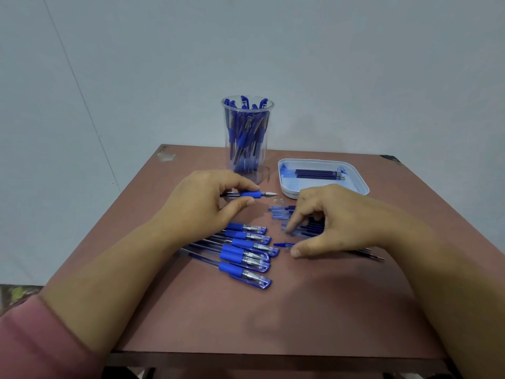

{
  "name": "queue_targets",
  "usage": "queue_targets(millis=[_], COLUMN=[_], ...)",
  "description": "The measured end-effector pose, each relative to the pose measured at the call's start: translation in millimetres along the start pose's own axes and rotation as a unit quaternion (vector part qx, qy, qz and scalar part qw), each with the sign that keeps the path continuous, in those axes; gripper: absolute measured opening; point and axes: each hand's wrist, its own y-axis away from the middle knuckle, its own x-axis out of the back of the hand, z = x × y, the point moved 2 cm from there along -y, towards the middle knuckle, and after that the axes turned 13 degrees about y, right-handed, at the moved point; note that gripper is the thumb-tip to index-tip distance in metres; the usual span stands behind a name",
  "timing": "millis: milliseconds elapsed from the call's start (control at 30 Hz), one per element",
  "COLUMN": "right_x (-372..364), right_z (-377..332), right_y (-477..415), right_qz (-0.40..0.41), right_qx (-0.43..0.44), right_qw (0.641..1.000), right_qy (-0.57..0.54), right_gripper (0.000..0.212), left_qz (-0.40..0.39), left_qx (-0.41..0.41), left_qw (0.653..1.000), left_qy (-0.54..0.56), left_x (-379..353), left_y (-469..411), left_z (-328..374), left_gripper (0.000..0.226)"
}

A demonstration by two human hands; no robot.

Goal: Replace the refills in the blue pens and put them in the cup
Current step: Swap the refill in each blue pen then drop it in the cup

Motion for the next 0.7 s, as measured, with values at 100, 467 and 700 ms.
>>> queue_targets(millis=[100, 467, 700], right_x=[-6, 1, -6], right_z=[-6, 12, -4], right_y=[-3, -6, -14], right_qz=[-0.020, 0.105, 0.169], right_qx=[0.021, -0.050, 0.002], right_qw=[0.999, 0.991, 0.982], right_qy=[0.020, -0.062, -0.087], right_gripper=[0.023, 0.011, 0.011], left_qz=[-0.001, 0.002, -0.005], left_qx=[0.003, 0.001, -0.004], left_qw=[1.000, 1.000, 1.000], left_qy=[0.004, 0.007, 0.011], left_x=[0, 0, -4], left_y=[0, 0, 1], left_z=[0, 1, 4], left_gripper=[0.026, 0.026, 0.022])
